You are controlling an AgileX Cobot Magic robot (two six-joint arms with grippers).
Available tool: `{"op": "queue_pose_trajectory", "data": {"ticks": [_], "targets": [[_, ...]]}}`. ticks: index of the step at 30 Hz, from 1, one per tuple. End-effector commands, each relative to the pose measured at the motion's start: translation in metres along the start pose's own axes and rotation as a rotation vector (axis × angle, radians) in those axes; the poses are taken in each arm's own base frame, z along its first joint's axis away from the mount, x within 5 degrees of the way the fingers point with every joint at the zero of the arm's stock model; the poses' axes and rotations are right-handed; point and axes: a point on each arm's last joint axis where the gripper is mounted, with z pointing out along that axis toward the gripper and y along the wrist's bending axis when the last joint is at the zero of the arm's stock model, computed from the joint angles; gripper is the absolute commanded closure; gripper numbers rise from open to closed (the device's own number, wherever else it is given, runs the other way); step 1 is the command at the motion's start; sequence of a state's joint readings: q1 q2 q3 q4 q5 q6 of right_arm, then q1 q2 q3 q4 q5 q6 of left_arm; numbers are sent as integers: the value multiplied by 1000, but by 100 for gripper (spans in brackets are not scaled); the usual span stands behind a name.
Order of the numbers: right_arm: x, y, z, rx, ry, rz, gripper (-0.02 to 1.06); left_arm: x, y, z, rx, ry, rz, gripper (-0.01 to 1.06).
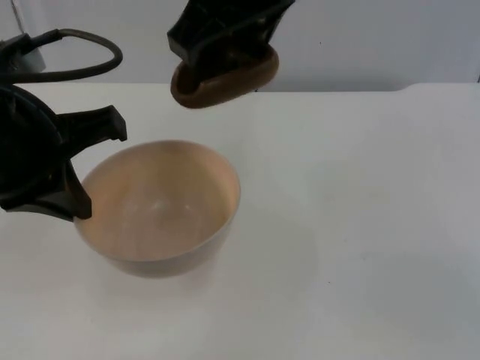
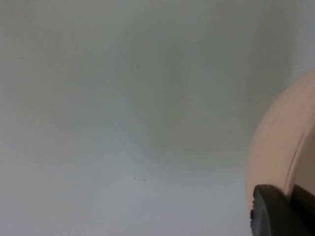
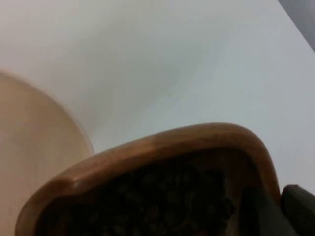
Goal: Pick up the bowl with the left hand and pour the coffee beans from the cup into the bowl with the right hand.
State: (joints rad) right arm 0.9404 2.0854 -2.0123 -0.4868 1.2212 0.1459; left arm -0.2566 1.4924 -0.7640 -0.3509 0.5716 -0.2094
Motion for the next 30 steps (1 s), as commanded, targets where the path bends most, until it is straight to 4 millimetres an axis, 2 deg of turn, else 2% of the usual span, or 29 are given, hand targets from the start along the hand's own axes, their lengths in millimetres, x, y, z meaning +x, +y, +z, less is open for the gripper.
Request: {"op": "queue_pose_trajectory", "data": {"ticks": [1,6,12,30], "targets": [[8,4,0,24,2,4,104,0,-1,-2,17,-12,-25,105],[13,7,5,21,-28,3,104,0,-1,-2,18,-12,-27,105],[8,11,3,41,-86,-27,104,0,-2,-2,23,-12,-35,105],[-6,39,-32,323,-246,-242,104,0,-2,-2,23,-12,-35,105]]}}
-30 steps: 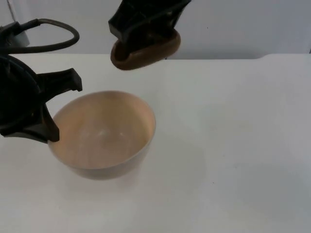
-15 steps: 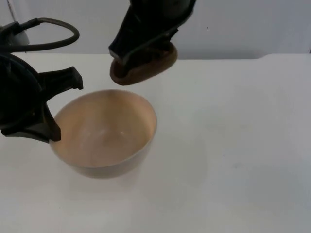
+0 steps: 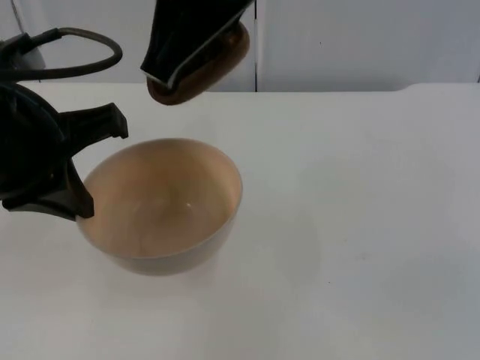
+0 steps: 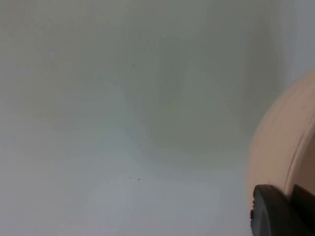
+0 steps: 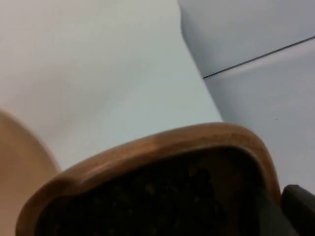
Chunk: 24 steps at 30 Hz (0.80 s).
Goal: Pick up the bowl with the left hand and pour the coffee beans from the cup into the bowl with the right hand.
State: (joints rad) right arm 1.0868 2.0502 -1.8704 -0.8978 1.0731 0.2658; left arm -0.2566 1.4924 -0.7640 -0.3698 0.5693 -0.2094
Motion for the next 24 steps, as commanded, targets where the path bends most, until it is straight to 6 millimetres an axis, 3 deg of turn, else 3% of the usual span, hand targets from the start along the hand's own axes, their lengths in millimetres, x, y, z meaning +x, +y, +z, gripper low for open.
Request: {"op": "queue_pose_trajectory", "data": {"ticks": [1,24], "targets": [[-3,-5,-12,58,-28,-27,104,0,-1,-2,13,-12,-19,105],[-17,-7,-37,312,-113,-191,104,-1,-1,-2,13,-15,-19,105]]}}
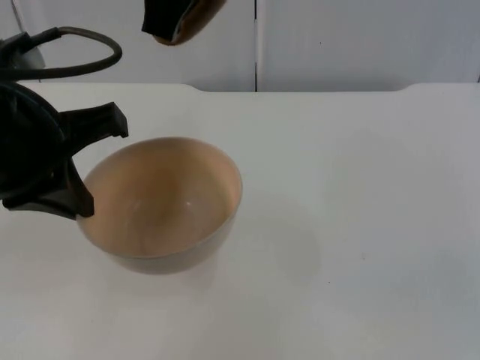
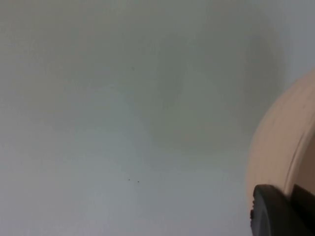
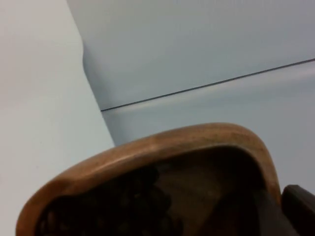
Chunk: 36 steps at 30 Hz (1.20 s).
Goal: Pick up the bowl with the left hand and pour the coffee beans from the cup into the bowl with the right hand.
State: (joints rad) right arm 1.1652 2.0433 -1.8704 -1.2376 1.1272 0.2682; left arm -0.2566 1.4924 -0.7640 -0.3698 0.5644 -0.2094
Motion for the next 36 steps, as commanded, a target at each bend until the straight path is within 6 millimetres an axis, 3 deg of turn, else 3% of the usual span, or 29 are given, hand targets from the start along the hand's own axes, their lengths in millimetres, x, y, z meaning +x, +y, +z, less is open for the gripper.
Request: {"op": "queue_pose_trajectory", "data": {"ticks": [1,36], "targets": [[-3,-5,-8,43,-23,-14,104,0,-1,-2,12,-10,-19,105],[-16,-12,-28,223,-99,-145,104,-1,-1,-2,15,-24,-19,105]]}}
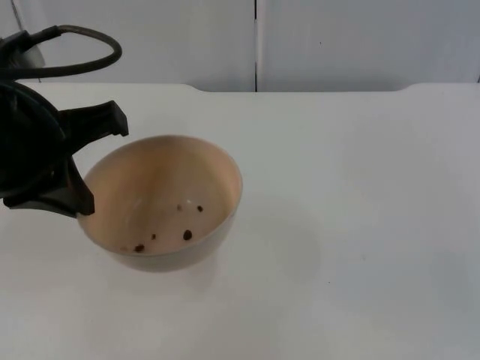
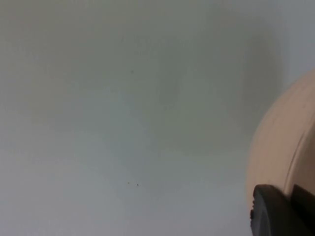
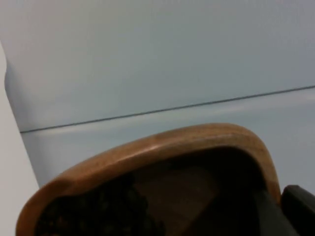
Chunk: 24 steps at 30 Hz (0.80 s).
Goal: Pick up the bowl with the left hand and pour the coffee beans from the cup into the bowl with the right hand.
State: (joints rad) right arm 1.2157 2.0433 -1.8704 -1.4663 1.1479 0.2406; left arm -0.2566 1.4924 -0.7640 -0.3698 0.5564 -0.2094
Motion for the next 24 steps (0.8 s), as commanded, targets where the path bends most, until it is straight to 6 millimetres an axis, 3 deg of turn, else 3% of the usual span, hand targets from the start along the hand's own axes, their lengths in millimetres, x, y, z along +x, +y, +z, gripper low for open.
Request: {"op": "queue_pose_trajectory", "data": {"ticks": [1,24], "targets": [[-2,-7,-7,40,-20,-13,104,-1,-1,-2,13,-16,-19,105],[-9,-11,-17,113,-57,-144,104,-1,-1,-2,16,-16,-24,105]]}}
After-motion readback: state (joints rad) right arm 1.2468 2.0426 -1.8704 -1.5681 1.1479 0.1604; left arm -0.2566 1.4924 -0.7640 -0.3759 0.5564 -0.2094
